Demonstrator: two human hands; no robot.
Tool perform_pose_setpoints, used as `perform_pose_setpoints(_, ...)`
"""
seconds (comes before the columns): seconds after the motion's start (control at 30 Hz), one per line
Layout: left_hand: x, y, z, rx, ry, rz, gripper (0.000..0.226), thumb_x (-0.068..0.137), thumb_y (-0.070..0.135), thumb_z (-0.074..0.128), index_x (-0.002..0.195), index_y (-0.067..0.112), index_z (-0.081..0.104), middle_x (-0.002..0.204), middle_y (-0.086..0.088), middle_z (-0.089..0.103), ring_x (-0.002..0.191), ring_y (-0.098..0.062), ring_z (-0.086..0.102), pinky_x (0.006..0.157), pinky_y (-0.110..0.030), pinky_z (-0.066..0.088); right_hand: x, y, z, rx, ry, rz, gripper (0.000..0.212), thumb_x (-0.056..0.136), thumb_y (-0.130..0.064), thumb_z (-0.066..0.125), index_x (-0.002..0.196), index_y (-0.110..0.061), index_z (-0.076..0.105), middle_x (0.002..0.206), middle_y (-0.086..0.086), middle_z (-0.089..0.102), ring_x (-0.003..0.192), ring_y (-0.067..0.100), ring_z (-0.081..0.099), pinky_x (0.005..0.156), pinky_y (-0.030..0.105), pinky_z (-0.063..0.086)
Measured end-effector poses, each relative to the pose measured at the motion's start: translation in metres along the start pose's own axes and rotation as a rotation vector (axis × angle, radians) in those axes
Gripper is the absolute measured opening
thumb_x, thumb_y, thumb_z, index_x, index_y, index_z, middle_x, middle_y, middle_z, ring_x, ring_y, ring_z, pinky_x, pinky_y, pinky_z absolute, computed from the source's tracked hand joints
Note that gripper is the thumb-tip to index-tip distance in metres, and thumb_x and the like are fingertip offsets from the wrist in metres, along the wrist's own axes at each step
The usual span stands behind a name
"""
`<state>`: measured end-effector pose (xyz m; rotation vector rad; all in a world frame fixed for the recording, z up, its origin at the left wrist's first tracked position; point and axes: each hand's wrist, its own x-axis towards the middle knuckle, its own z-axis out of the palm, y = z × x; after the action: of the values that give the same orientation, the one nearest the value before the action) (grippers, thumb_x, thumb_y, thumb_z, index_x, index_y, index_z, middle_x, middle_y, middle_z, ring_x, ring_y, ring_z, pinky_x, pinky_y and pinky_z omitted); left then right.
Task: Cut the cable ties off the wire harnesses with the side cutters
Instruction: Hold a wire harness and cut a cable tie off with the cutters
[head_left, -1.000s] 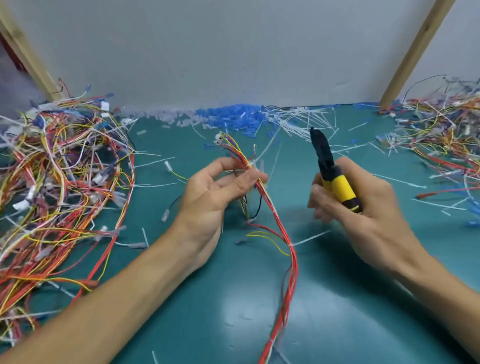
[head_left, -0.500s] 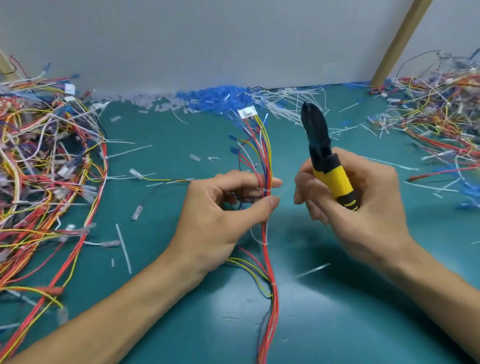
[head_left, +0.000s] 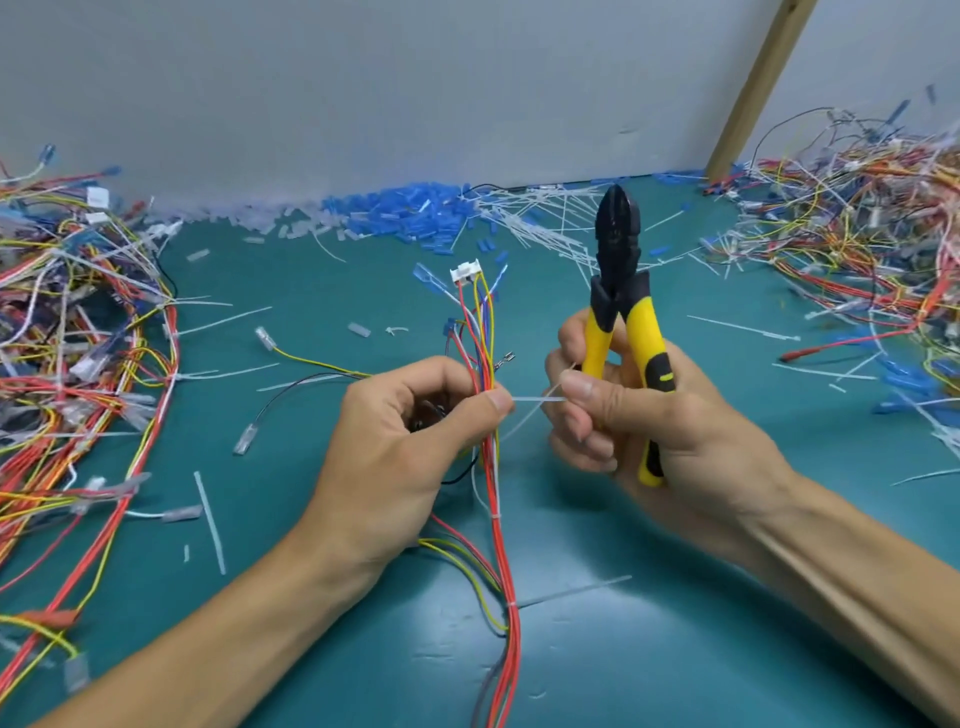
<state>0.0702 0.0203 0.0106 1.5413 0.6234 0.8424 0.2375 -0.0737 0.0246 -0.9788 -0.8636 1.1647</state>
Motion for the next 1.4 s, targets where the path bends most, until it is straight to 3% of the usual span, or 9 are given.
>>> perform_pose_setpoints(0.13, 0.000, 0.001, 0.000, 0.007, -0.037, 0.004, 0.027, 0.083, 0.027, 0.072, 0.074, 0.004, 0.064, 0.073, -0.028, 0.048, 0.068, -0.021, 0.039, 0.062, -0.031, 0.032, 0.000, -0.002, 0.001, 0.016, 0.012, -0.044, 0.015, 0.090, -0.003, 0.058, 0.095, -0.012, 0.048, 0.065, 0.008, 0.043, 0.053, 0.018, 0.030, 0.050, 0.028, 0.027)
perform_pose_setpoints(0.3, -0.001, -0.001, -0.002, 0.042, -0.013, 0.058, 0.022, 0.083, 0.028, 0.076, 0.077, 0.008, 0.069, 0.080, -0.022, 0.054, 0.070, -0.031, 0.044, 0.066, -0.039, 0.035, 0.001, 0.000, 0.000, -0.085, 0.055, -0.116, 0.012, 0.091, -0.004, 0.060, 0.094, -0.012, 0.051, 0.066, 0.008, 0.045, 0.057, 0.022, 0.033, 0.051, 0.028, 0.039)
perform_pose_setpoints(0.37, -0.003, 0.000, -0.003, 0.118, 0.075, 0.091, 0.015, 0.077, 0.034, 0.081, 0.085, 0.020, 0.079, 0.101, -0.012, 0.062, 0.090, -0.021, 0.057, 0.081, -0.040, 0.042, 0.001, 0.003, 0.002, -0.241, 0.098, -0.187, 0.011, 0.091, -0.005, 0.060, 0.093, -0.009, 0.049, 0.064, 0.009, 0.048, 0.055, 0.022, 0.039, 0.050, 0.029, 0.040)
perform_pose_setpoints(0.47, -0.004, 0.001, -0.003, 0.342, 0.212, 0.184, 0.023, 0.075, 0.038, 0.081, 0.097, 0.032, 0.081, 0.115, -0.008, 0.050, 0.112, -0.018, 0.052, 0.100, -0.027, 0.039, -0.001, 0.005, 0.004, -0.346, 0.121, -0.262, 0.012, 0.093, -0.006, 0.060, 0.092, -0.005, 0.048, 0.060, 0.007, 0.051, 0.052, 0.022, 0.042, 0.049, 0.026, 0.040)
perform_pose_setpoints(0.7, -0.008, 0.000, -0.002, 0.373, 0.150, 0.338, 0.009, 0.081, 0.018, 0.078, 0.090, 0.022, 0.078, 0.093, -0.012, 0.054, 0.089, -0.020, 0.054, 0.080, -0.029, 0.044, -0.001, 0.005, 0.002, -0.169, 0.085, -0.250, 0.015, 0.091, -0.002, 0.060, 0.093, -0.011, 0.048, 0.064, 0.002, 0.050, 0.054, 0.023, 0.040, 0.050, 0.028, 0.036)
perform_pose_setpoints(0.77, -0.006, -0.003, -0.002, 0.247, 0.112, 0.295, 0.006, 0.084, 0.013, 0.074, 0.090, 0.015, 0.074, 0.094, -0.012, 0.060, 0.089, -0.025, 0.060, 0.080, -0.039, 0.050, 0.001, 0.005, -0.001, -0.193, 0.165, -0.246, 0.014, 0.090, -0.005, 0.065, 0.093, -0.009, 0.051, 0.063, 0.004, 0.047, 0.054, 0.024, 0.038, 0.050, 0.029, 0.036)
perform_pose_setpoints(0.87, -0.002, 0.000, -0.005, -0.101, 0.060, 0.152, 0.003, 0.088, 0.011, 0.067, 0.091, 0.012, 0.068, 0.090, -0.001, 0.066, 0.078, -0.018, 0.062, 0.075, -0.032, 0.053, 0.004, 0.001, -0.008, -0.199, 0.281, -0.176, 0.019, 0.087, -0.019, 0.072, 0.096, -0.004, 0.063, 0.064, 0.012, 0.043, 0.054, 0.024, 0.032, 0.049, 0.030, 0.034)
perform_pose_setpoints(1.0, 0.000, 0.003, -0.004, -0.327, 0.011, 0.034, 0.006, 0.090, 0.013, 0.063, 0.094, 0.011, 0.067, 0.089, -0.004, 0.061, 0.072, -0.021, 0.065, 0.074, -0.029, 0.055, 0.006, 0.004, -0.012, -0.165, 0.193, -0.004, 0.043, 0.084, -0.029, 0.076, 0.110, 0.006, 0.070, 0.064, 0.013, 0.051, 0.046, 0.019, 0.036, 0.045, 0.027, 0.033)
perform_pose_setpoints(1.4, -0.002, 0.001, -0.003, -0.184, -0.154, 0.035, 0.038, 0.073, -0.005, 0.072, 0.104, 0.006, 0.052, 0.100, -0.003, 0.058, 0.095, -0.014, 0.059, 0.074, -0.023, 0.052, 0.004, 0.008, -0.004, -0.291, -0.048, 0.027, 0.004, 0.087, -0.019, 0.072, 0.088, -0.015, 0.072, 0.068, 0.013, 0.059, 0.052, 0.024, 0.046, 0.050, 0.030, 0.034)
